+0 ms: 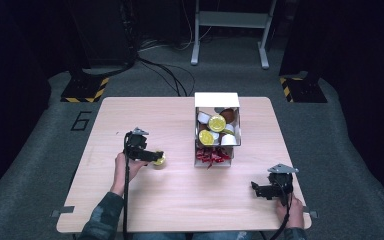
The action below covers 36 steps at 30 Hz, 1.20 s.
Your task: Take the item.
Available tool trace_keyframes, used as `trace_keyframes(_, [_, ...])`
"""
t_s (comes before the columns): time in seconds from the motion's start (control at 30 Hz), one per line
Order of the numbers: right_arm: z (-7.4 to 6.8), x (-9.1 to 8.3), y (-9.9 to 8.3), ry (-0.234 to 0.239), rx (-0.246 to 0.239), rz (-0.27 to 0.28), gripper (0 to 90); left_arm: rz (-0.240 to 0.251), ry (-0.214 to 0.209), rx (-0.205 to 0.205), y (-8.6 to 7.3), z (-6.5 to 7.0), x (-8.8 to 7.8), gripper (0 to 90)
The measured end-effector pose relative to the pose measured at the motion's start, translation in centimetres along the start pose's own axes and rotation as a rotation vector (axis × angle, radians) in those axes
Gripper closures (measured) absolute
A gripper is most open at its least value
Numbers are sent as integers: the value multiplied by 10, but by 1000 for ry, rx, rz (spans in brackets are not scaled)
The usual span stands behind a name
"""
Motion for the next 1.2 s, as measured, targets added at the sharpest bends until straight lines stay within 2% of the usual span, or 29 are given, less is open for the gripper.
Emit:
trace_keyframes(0.17, [0, 0, 0, 0, 0, 0, 0, 40, 6, 3, 7, 3, -16, 76])
trace_keyframes(0.4, [0, 0, 0, 0, 0, 0, 0, 87, 22, 38, 15, 6, -44, 28])
trace_keyframes(0.63, [0, 0, 0, 0, -1, 0, 0, 134, 50, 32, 14, 5, -70, 1])
trace_keyframes(0.9, [0, 0, 0, 1, -3, 0, 0, 164, 94, 21, 3, -9, -96, 0])
trace_keyframes(1.07, [0, 0, 0, 0, -1, 0, 0, 176, 132, 6, -9, -19, -108, 0])
trace_keyframes(1.2, [0, 0, 0, 0, 0, 1, 0, 166, 152, 1, -23, -26, -116, 0])
Point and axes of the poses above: each handheld gripper's, and its own axes: x roughly forward along the jaws, y roughly out of its top, z roughly to its right, the point moved 8 cm from there along x, roughly forward along the jaws, and after that the axes turned 14 degrees about z, right-handed, at the moved point
